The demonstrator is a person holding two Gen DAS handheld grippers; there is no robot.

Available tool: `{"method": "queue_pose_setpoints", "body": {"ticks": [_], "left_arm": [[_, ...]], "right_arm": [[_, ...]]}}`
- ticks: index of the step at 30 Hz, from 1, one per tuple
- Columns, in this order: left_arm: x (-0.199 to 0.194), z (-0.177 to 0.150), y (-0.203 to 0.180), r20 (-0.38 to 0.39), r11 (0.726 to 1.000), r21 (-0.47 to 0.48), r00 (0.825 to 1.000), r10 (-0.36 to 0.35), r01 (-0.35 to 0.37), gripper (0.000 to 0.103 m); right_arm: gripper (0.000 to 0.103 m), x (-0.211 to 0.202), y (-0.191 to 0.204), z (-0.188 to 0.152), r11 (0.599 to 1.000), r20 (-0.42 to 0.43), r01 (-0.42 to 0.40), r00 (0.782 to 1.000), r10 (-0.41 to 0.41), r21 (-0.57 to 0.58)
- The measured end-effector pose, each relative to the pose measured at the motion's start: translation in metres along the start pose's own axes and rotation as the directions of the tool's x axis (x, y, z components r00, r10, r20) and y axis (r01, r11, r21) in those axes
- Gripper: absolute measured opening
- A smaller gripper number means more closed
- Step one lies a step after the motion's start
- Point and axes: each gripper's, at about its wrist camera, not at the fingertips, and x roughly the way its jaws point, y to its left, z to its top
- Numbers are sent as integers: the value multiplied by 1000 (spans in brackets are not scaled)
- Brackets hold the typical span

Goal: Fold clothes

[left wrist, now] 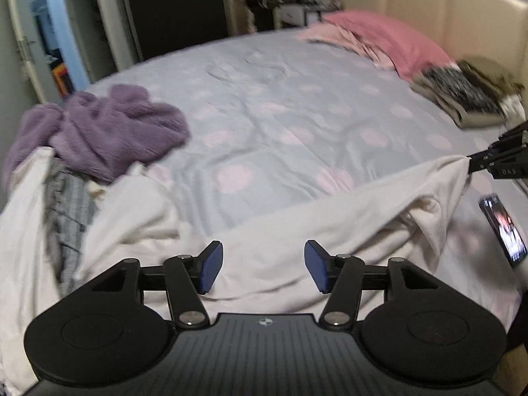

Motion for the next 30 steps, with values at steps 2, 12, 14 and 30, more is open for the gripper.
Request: {"method": "queue_pose_setpoints", "body": {"ticks": [2,12,14,30], "left_arm": [[13,-4,-2,-38,1000,0,999,-4,4,53],[55,-28,20,-162,991,9,977,136,-136,55],[59,-34,35,-177,983,-23,969,175,-182,58],[75,-53,81,-240,954,-73,934,266,-291,11]], "right_arm": [[15,3,-2,-5,1000,-4,-14,1000,14,-5],[40,-8,26,26,989,133,-115,983,127,-97],[43,-5,35,32,978,111,-188,974,198,-96],[15,73,65,13,976,-95,-200,977,192,-90]]}}
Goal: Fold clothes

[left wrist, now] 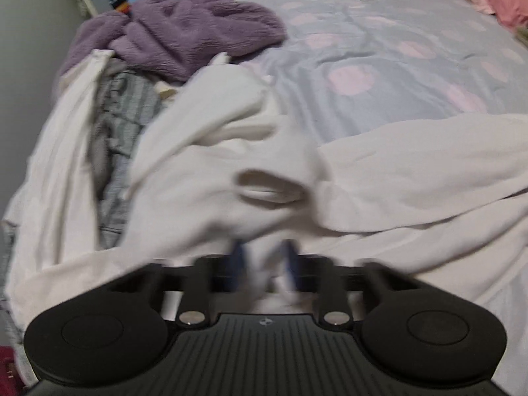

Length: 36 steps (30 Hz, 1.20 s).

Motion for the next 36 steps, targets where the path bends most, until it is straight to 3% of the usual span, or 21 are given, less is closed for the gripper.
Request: {"method": "queue_pose_setpoints", "body": {"ticks": [3,6,9,11,12,14,20,23,24,27,29,36], "left_arm": [[-4,0,16,6,996,-78,999,-39,39,10],[-15,-3,25,29,991,-116,998,-60,63,15],[-28,-4,30,66,990,-120,996,-62,70,32],[-36,-4,33,96,990,-126,994,-46,58,56],[-38,-3,35,107,991,-127,993,-39,52,61],[-36,-1,34,103,993,-113,994,-28,39,67],[-16,2,38,45,993,-116,999,20,-15,67],[-16,4,44,56,987,-160,998,1,8,67],[-16,6,41,60,990,-140,998,-2,10,67],[-14,11,32,71,997,-77,997,-4,9,68],[-9,21,32,72,998,-53,997,31,-27,67],[18,66,58,36,978,-208,999,-24,31,68]], "right_arm": [[13,-14,-5,7,995,75,100,992,-102,26],[12,-36,-13,16,970,161,240,957,-243,43],[12,-52,-38,23,944,180,303,929,-323,130],[11,-59,-58,25,925,171,331,916,-362,188],[11,-62,-66,26,913,167,352,907,-387,206],[11,-68,-80,28,880,165,419,874,-458,222],[11,-88,-116,33,783,156,553,779,-607,285],[11,-89,-136,31,718,128,620,722,-680,316],[11,-86,-144,29,710,108,625,721,-684,325],[11,-73,-159,24,729,53,596,761,-647,336],[11,-64,-160,22,733,44,603,762,-646,315],[12,-55,-152,18,767,61,569,790,-610,295]]}}
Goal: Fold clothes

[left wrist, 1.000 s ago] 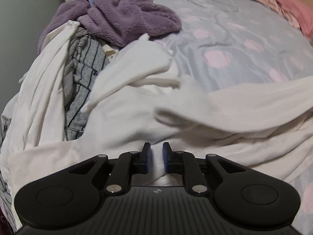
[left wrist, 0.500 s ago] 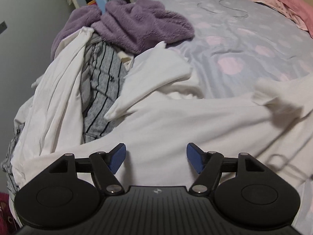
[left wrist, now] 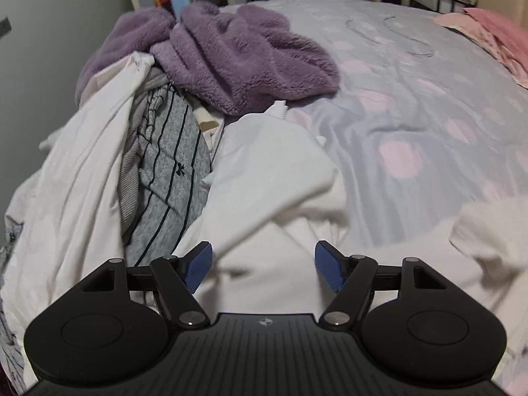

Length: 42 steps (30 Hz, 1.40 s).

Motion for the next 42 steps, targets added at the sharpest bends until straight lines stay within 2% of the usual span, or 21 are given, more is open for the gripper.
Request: {"method": "queue_pose_setpoints", "body": {"ticks": [4,5,6,8,10,13,16,19,23,25,27,28,31,33,36,38,39,40,42], "left_arm": [[29,10,4,-56,999,-32,998,17,-19,68],[37,11,5,-78,999,-38,997,21,-24,64],[44,10,6,-100,999,-45,995,25,-29,59],[52,8,7,-124,997,-64,992,22,-30,36],[57,7,8,-134,997,-71,991,22,-32,24],[42,11,2,-69,997,-45,996,58,-61,13],[17,20,7,21,995,-63,996,84,-83,11],[-16,36,26,107,989,-97,987,118,-107,10],[-68,61,68,207,973,-164,958,198,-165,10],[-93,75,93,241,956,-199,935,262,-216,10],[-115,86,116,270,931,-245,904,332,-269,10],[-124,91,127,276,916,-272,887,369,-297,10],[-135,100,155,250,875,-338,863,439,-347,10],[-127,101,151,226,893,-284,881,415,-348,14],[-115,97,138,224,917,-242,902,370,-316,28],[-109,93,126,233,927,-240,910,343,-288,50],[-106,91,119,239,931,-243,913,331,-274,55],[-102,88,111,243,937,-240,918,313,-256,57],[-96,84,92,242,963,-189,941,237,-194,57]], "right_arm": [[12,2,0,-1,1000,0,-25,1000,25,2],[12,4,0,-1,1000,-1,-29,1000,29,3],[12,5,-1,-2,999,-4,-32,999,32,5],[12,7,-2,-2,999,-11,-38,999,38,10],[12,9,-3,-4,999,-15,-41,999,41,10],[12,10,-4,-5,999,-19,-44,999,45,10],[12,8,-5,-5,999,-16,-48,999,48,14],[12,5,-5,-5,999,-9,-49,999,50,18],[12,5,-5,-4,999,0,-45,999,45,16],[12,5,-6,-3,998,-1,-47,999,47,28],[12,4,-7,-2,998,-2,-48,999,48,36],[12,4,-7,-2,998,-3,-47,999,47,38],[12,5,-7,-2,998,-9,-47,999,47,47],[12,6,-6,-1,998,-11,-46,999,47,46],[12,6,-4,0,998,-13,-50,999,50,37],[13,7,-5,-1,998,-15,-55,998,55,34],[13,7,-5,-1,998,-16,-56,998,57,32],[13,7,-5,-2,998,-17,-57,998,58,30],[13,7,-6,-3,998,-19,-60,998,60,29]]}}
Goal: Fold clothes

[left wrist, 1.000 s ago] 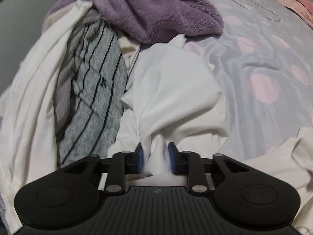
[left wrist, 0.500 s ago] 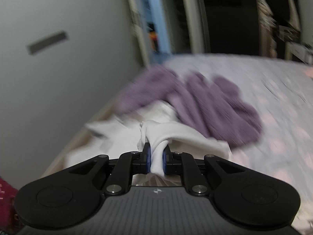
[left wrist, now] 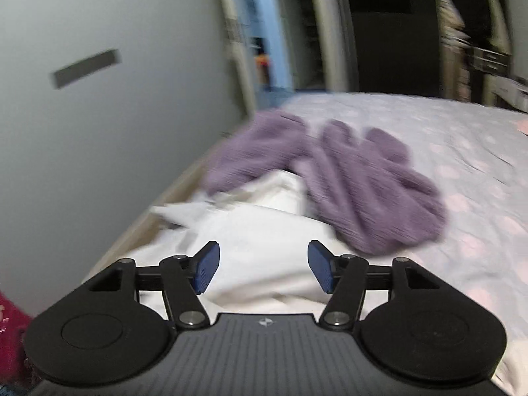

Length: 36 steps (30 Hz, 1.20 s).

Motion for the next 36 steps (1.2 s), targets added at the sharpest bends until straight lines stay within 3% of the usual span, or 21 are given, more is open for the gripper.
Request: {"method": "queue_pose_setpoints", "body": {"ticks": [3,6,8,13,15,17,22,25,29,31,36], "left_arm": [[2,-19,-33,-51,989,89,993,-111,115,58],[7,-44,-75,-120,957,170,968,-218,237,63],[14,-62,-100,-176,926,218,946,-273,308,63],[24,-112,-156,-286,830,373,903,-322,414,63],[25,-132,-167,-313,800,412,892,-326,437,63],[32,-146,-175,-339,786,427,885,-320,448,63],[48,-166,-183,-406,776,421,862,-302,470,63],[52,-174,-190,-426,758,436,854,-300,484,63],[49,-182,-202,-446,728,455,839,-312,512,63],[48,-184,-210,-445,717,473,841,-307,512,61],[53,-184,-222,-467,721,453,828,-310,525,46]], "right_arm": [[13,1,-2,-1,1000,-9,-2,1000,2,5],[13,3,-3,-3,1000,-21,-7,1000,7,11],[14,4,-3,-4,1000,-29,-10,1000,10,10],[16,6,-1,-9,1000,-52,-20,998,20,-11],[19,8,1,-10,999,-67,-27,997,25,-23],[24,9,4,-12,998,-84,-39,996,35,-44],[53,5,23,-16,980,-128,-82,990,59,-181],[53,0,34,-20,957,-149,-114,986,76,-266],[54,-11,43,-21,940,-125,-181,981,151,-288],[54,-15,50,-18,933,-114,-225,973,201,-279],[54,-27,81,-11,897,-96,-334,942,321,-290]]}}
